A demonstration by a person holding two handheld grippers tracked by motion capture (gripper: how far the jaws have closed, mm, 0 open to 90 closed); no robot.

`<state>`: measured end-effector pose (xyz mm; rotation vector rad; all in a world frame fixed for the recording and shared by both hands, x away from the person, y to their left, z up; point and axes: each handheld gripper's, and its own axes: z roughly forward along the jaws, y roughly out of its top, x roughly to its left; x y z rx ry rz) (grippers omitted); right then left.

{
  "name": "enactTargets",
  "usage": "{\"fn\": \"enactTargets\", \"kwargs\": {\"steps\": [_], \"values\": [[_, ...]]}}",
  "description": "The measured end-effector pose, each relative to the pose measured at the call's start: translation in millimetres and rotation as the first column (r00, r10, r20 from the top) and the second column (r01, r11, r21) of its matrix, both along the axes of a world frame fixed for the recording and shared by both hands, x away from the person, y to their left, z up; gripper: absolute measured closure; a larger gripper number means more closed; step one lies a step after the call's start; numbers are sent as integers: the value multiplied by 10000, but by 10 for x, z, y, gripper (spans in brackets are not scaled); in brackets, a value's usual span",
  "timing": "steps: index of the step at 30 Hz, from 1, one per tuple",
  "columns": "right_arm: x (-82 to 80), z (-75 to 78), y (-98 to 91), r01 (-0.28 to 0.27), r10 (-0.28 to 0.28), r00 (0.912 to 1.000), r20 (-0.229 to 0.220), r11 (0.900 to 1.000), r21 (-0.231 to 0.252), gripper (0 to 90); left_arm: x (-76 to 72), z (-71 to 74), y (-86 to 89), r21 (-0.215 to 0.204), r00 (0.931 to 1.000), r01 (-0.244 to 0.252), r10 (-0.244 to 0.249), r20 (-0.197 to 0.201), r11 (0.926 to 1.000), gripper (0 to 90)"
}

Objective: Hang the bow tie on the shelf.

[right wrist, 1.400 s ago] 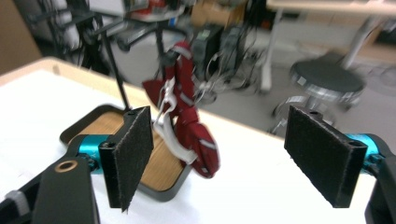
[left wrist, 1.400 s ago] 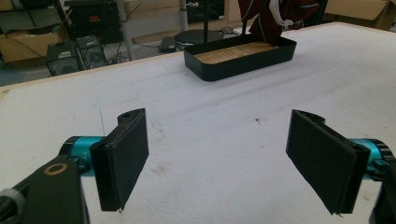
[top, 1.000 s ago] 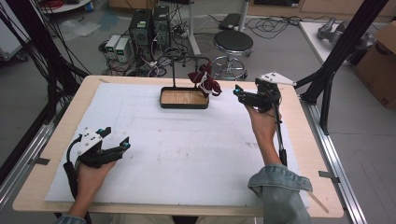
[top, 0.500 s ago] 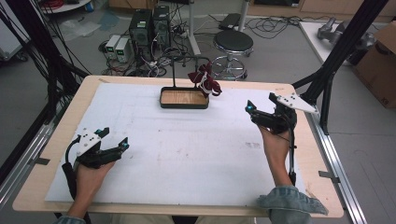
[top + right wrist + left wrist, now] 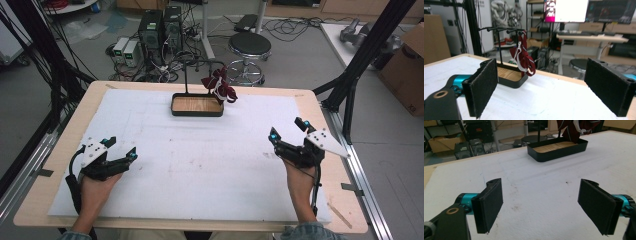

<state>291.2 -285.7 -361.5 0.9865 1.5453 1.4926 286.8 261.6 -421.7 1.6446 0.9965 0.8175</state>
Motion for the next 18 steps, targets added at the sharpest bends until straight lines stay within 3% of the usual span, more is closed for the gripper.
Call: {"fn": "enactTargets", "kwargs": {"steps": [3, 11, 18], "values": [[-90, -117, -14, 5, -5, 9999, 138, 10000, -20, 110, -3, 3, 4, 21, 10000, 22, -22, 0, 10000, 205], [-274, -420, -85, -45, 45, 10000, 7, 9992, 385, 110, -2, 2, 1, 16, 10000, -17, 17, 2, 10000, 205], [-387, -600, -106, 159, -147, 9992, 385, 9994, -308, 110, -2, -1, -3, 14, 10000, -45, 45, 14, 10000, 205]]}}
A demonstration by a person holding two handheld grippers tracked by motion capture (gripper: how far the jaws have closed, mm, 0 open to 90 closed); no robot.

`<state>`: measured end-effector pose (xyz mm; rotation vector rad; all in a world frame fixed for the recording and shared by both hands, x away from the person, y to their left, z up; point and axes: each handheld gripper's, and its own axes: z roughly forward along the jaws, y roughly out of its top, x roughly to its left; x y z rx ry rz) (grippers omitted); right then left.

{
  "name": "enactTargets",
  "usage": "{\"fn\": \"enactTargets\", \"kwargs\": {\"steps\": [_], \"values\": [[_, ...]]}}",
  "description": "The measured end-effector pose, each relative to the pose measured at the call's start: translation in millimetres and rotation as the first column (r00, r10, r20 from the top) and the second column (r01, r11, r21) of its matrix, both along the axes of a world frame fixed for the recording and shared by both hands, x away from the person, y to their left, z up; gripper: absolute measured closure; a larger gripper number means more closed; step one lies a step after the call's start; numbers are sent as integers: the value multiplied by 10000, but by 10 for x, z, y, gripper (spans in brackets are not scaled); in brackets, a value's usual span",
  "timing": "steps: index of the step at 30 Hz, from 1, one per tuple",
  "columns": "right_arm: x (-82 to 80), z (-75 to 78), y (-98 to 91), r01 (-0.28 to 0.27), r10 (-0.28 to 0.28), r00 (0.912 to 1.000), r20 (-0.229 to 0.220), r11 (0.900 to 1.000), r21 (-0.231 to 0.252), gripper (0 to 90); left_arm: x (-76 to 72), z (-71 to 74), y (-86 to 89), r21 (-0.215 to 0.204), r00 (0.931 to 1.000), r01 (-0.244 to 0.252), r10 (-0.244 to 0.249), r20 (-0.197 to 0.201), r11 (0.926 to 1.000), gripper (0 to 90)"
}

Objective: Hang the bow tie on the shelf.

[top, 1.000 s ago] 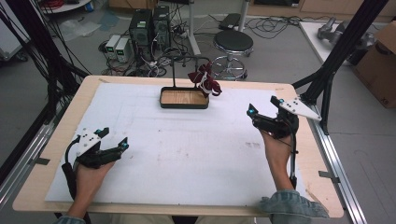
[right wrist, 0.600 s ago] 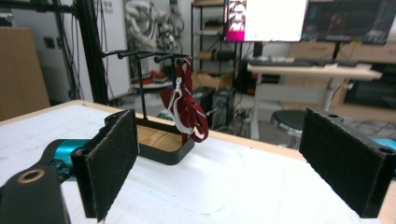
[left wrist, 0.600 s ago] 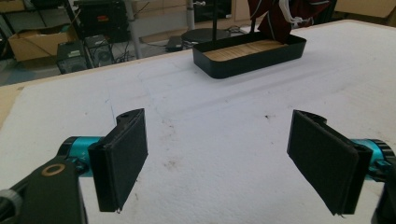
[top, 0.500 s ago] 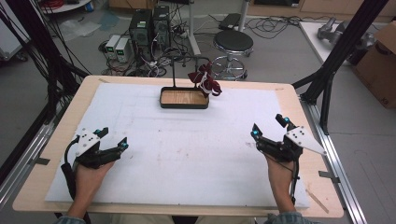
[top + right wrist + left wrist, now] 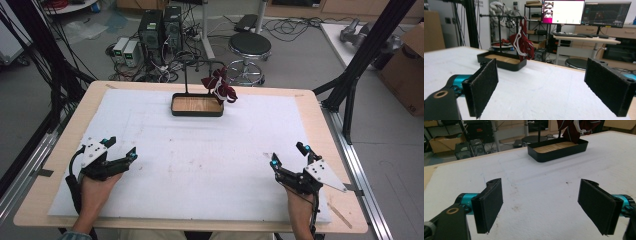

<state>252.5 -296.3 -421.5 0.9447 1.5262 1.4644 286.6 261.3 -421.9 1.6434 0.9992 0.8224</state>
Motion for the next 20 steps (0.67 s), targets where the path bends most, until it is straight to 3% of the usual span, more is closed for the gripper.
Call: {"fn": "enactTargets", "kwargs": {"steps": [2, 9, 20], "values": [[-20, -53, -7, -28, 28, 10000, 48, 10000, -45, 111, -4, -2, 1, 1, 10000, -7, 7, -27, 10000, 205], [-67, -239, 19, -113, 122, 9986, -516, 9998, 184, 111, -7, -3, 2, -2, 10000, -29, 29, -4, 10000, 205], [-71, -263, 41, -150, 148, 9982, -578, 9999, -29, 111, -7, -7, -3, 41, 10000, -9, 9, -9, 10000, 205]]}}
